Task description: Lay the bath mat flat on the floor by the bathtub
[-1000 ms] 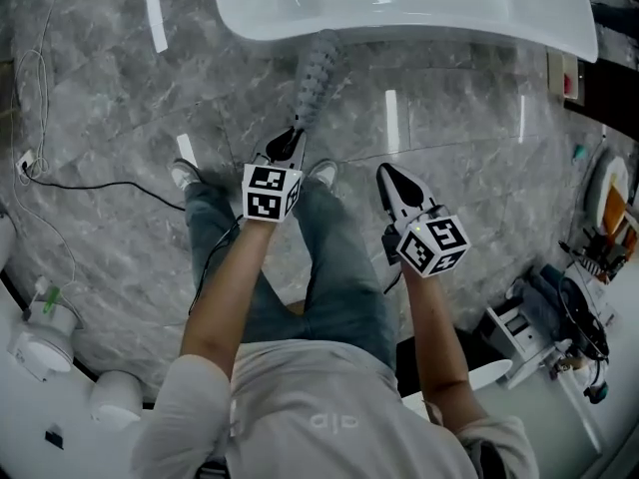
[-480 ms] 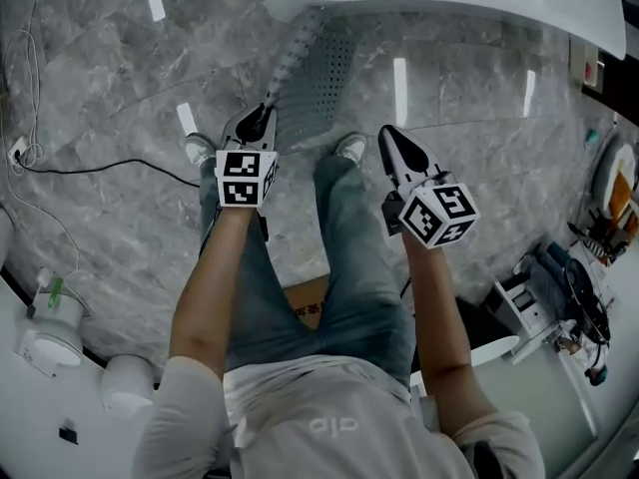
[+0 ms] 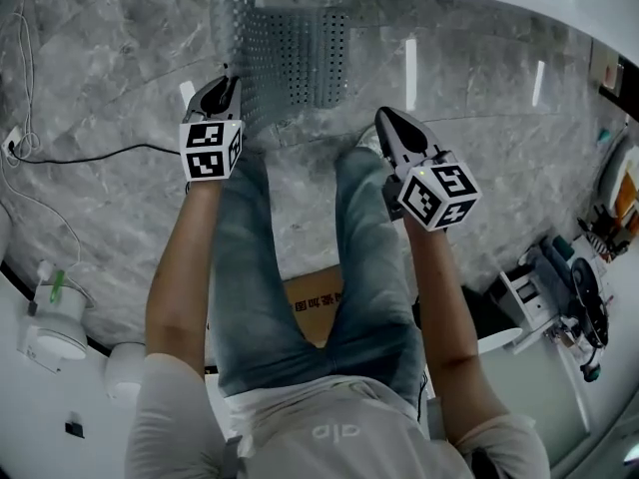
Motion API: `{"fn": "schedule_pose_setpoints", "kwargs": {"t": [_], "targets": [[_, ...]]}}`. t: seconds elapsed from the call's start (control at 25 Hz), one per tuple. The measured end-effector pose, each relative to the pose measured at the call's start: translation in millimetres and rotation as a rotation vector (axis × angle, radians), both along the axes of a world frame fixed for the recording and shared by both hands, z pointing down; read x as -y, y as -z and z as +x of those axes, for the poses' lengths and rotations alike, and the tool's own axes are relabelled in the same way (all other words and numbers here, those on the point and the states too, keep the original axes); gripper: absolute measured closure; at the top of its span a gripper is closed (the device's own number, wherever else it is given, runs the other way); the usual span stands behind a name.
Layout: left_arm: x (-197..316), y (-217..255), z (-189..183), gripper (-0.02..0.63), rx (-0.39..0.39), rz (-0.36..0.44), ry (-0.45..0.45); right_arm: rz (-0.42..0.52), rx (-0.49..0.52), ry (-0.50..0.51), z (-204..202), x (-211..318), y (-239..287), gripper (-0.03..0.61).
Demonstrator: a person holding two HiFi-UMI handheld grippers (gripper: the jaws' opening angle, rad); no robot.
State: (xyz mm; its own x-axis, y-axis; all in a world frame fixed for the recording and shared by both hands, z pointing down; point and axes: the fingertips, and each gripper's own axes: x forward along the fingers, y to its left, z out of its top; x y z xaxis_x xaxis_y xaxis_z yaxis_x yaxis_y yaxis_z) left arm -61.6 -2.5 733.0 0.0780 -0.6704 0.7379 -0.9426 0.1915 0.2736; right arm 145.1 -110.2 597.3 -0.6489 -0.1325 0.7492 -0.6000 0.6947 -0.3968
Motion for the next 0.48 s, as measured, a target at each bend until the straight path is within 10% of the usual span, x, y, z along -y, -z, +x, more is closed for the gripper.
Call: {"fn": "schedule_pose_setpoints", "kwargs": {"t": [0.48], "targets": [[-27.2,-130.9,-96.6,0.548,0.034,-0.103,-0.057,-0.061,-0.084,-0.039,-47.3,-12.4,-119.8,0.552]]}}
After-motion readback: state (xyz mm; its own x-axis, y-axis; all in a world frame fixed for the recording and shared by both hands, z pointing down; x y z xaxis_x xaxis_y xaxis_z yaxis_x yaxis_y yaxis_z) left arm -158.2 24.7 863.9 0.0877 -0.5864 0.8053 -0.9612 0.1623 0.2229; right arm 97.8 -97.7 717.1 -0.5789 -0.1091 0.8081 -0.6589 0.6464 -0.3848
